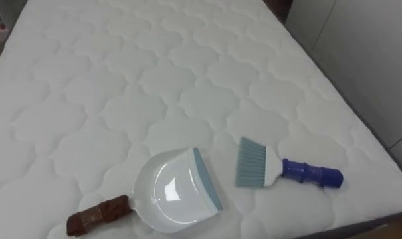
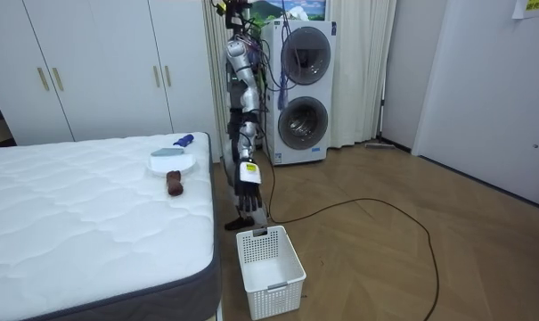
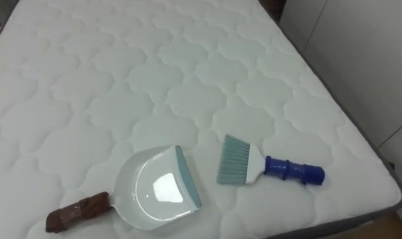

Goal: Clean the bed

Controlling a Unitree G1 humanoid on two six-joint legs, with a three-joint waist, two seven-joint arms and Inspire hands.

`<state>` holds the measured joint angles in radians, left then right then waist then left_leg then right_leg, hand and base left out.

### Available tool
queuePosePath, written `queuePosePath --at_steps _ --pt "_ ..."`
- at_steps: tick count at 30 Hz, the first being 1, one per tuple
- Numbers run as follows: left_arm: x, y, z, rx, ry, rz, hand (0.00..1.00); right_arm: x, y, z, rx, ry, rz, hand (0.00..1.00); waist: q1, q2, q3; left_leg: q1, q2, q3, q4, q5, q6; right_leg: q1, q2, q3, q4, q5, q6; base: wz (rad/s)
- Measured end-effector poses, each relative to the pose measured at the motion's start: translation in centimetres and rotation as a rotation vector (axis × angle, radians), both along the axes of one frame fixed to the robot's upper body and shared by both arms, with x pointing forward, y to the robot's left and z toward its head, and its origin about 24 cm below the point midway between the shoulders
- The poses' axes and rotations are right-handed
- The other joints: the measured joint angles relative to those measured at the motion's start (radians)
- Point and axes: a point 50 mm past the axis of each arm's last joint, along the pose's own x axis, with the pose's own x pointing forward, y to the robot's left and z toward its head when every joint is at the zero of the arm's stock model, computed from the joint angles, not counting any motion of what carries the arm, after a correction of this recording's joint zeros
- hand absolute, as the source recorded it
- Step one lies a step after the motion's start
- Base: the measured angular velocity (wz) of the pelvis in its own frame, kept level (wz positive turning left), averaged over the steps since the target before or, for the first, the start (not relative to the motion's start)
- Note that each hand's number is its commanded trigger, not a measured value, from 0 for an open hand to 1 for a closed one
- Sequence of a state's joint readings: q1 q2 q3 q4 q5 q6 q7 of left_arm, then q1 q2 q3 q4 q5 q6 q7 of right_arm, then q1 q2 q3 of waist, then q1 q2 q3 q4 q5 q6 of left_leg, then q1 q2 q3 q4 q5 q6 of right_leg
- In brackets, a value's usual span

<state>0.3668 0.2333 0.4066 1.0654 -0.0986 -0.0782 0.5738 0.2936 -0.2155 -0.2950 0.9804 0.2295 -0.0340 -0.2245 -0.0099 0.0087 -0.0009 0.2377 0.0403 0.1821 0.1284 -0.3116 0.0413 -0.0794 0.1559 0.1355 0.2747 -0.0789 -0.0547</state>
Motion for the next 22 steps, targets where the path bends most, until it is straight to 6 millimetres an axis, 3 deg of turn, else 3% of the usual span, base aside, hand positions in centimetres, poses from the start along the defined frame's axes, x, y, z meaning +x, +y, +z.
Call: queuePosePath --at_steps 3,6,13,22 --pt "-1.4 -1.4 -0.9 -0.107 0.056 0.022 0.00 -1.9 1.0 -1.0 0.071 0.131 0.041 0.00 0.004 0.001 0.0007 -0.001 0.000 0.003 0.002 0.000 0.000 -0.001 0.000 0.002 0.001 0.000 0.000 -0.02" --pt "-1.5 -2.5 -1.7 -0.216 0.073 -0.002 0.00 -2.9 2.1 -1.6 0.136 0.213 0.122 0.00 -0.001 0.002 0.0004 -0.003 -0.002 0.003 0.006 0.000 0.000 -0.010 -0.001 -0.001 0.016 -0.002 -0.003 0.00" --pt "1.7 -4.6 -3.2 -0.418 0.095 -0.269 0.00 -1.6 3.9 -2.6 0.257 0.302 0.369 0.00 -0.018 0.005 -0.0002 -0.009 0.000 0.003 0.008 0.001 -0.003 -0.008 0.000 -0.003 0.002 0.003 -0.005 0.00" --pt "5.6 -6.1 -3.9 -0.505 0.115 -0.470 0.00 -0.6 5.5 -3.1 0.357 0.391 0.599 0.00 -0.016 0.004 0.0005 -0.015 -0.003 0.002 0.007 0.001 -0.003 -0.015 0.002 -0.007 0.000 0.002 -0.006 0.00"
